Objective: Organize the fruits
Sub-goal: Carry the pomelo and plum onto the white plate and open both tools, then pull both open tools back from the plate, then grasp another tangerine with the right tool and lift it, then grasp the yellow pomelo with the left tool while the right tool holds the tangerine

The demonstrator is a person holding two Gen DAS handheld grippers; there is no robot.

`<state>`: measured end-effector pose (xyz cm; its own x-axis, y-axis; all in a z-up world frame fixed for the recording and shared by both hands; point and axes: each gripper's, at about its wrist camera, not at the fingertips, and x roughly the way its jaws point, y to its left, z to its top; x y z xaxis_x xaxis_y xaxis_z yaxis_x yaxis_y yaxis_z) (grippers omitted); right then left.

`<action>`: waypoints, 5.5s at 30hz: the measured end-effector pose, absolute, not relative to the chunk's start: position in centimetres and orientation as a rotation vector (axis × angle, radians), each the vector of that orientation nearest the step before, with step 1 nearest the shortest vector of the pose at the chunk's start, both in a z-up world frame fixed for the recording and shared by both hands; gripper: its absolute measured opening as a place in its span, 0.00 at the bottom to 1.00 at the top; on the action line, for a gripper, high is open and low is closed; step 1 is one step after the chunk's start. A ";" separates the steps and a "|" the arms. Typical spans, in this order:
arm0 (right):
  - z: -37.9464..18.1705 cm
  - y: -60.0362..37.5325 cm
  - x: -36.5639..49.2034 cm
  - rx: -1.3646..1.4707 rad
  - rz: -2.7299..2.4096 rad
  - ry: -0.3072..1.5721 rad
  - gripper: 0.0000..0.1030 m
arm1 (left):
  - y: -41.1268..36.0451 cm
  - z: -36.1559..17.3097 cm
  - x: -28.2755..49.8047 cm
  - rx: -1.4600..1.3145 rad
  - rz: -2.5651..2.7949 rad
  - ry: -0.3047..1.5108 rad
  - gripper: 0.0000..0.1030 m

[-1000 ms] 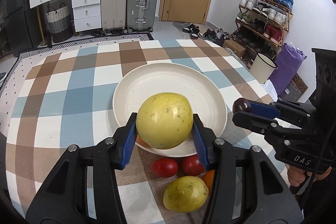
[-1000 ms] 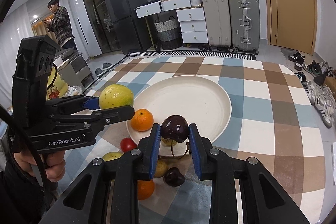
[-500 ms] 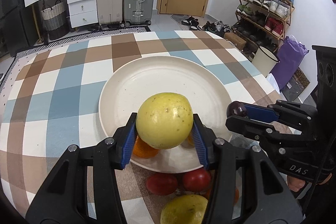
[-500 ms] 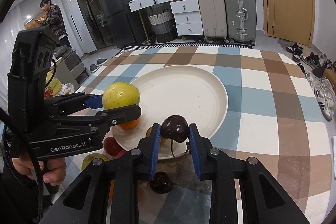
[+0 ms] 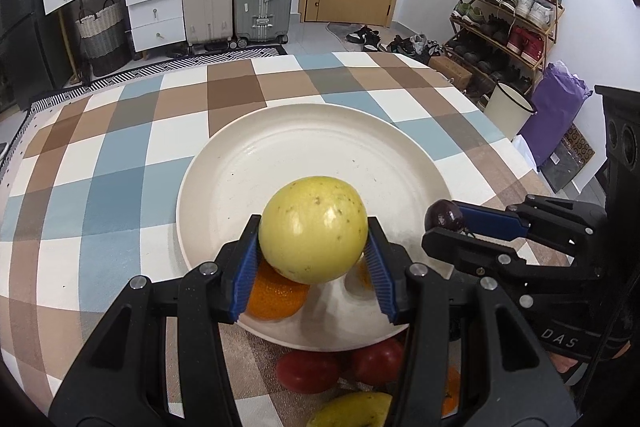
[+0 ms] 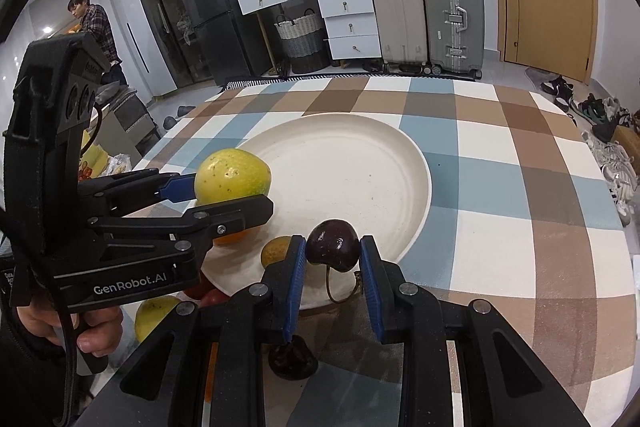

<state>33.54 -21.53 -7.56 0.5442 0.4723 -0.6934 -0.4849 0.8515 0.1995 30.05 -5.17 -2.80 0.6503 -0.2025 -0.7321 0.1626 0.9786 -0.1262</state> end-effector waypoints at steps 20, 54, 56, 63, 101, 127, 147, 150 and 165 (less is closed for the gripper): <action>-6.0 -24.3 31.0 0.040 0.534 0.773 0.84 | -5.1 -0.6 26.9 -0.049 -0.195 0.765 0.83; -7.9 -22.2 23.5 -0.022 0.591 0.876 0.99 | -2.2 -3.0 15.8 -0.100 -0.094 0.841 1.00; -8.3 -21.6 23.3 -0.048 0.601 0.883 0.99 | -2.3 -3.1 16.0 -0.099 -0.097 0.846 1.00; -9.7 -19.8 22.9 -0.114 0.609 0.901 0.99 | -2.5 -3.5 16.1 -0.099 -0.107 0.859 1.00; -9.8 -18.2 23.4 -0.113 0.686 0.896 0.41 | -2.0 -4.0 16.5 -0.147 -0.121 0.873 1.00; -8.1 -22.2 22.5 -0.042 0.625 0.853 0.41 | -3.9 -5.3 18.5 -0.212 -0.210 0.924 0.79; -7.8 -22.1 22.6 -0.041 0.624 0.834 0.41 | -4.1 -4.6 17.2 -0.227 -0.308 0.867 0.49; -7.6 -21.9 22.5 -0.048 0.625 0.828 0.41 | -4.1 -4.2 16.9 -0.223 -0.307 0.850 0.49; -5.7 -22.1 22.8 -0.024 0.634 0.769 0.41 | -2.7 -1.2 16.4 -0.230 -0.270 0.780 0.49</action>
